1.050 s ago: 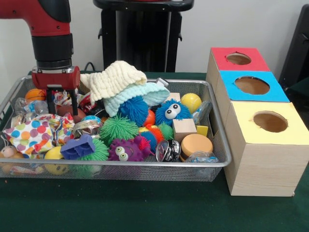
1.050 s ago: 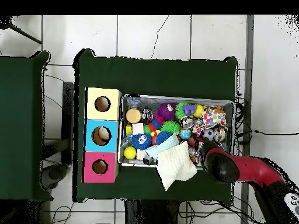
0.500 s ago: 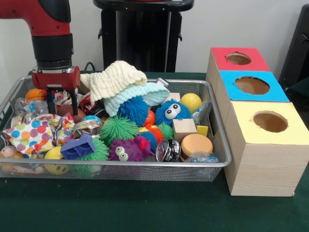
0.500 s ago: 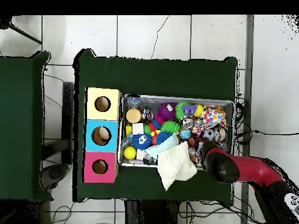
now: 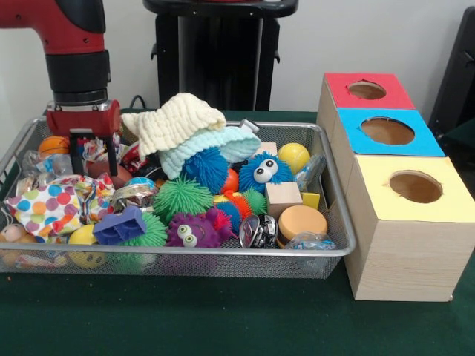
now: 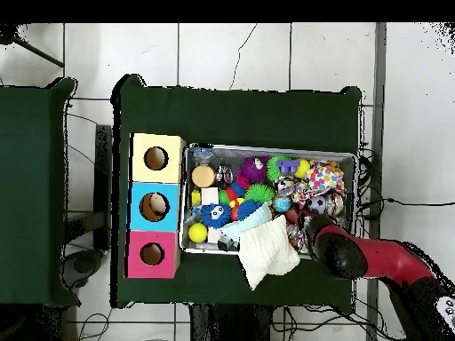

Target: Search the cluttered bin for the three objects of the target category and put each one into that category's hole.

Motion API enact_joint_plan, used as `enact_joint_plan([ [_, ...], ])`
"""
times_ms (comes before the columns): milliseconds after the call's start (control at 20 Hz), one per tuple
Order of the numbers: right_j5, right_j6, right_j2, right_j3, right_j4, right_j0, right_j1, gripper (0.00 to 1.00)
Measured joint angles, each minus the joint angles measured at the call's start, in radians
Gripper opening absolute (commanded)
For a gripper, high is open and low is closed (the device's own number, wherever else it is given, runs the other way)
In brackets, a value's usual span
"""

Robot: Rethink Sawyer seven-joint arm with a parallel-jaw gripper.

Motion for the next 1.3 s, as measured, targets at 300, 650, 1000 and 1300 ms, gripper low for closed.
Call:
enact_joint_plan([
  [300, 0.017, -0.003, 0.065, 0.004, -0.007, -0.119, 0.032, 1.0],
  [650, 0.044, -0.089, 0.142, -0.014, -0.046, -0.283, 0.088, 1.0],
  [1000, 0.061, -0.222, 0.189, -0.042, -0.063, -0.332, 0.138, 1.0],
  [1300, 0.063, -0.276, 0.194, -0.056, -0.068, -0.335, 0.161, 1.0],
])
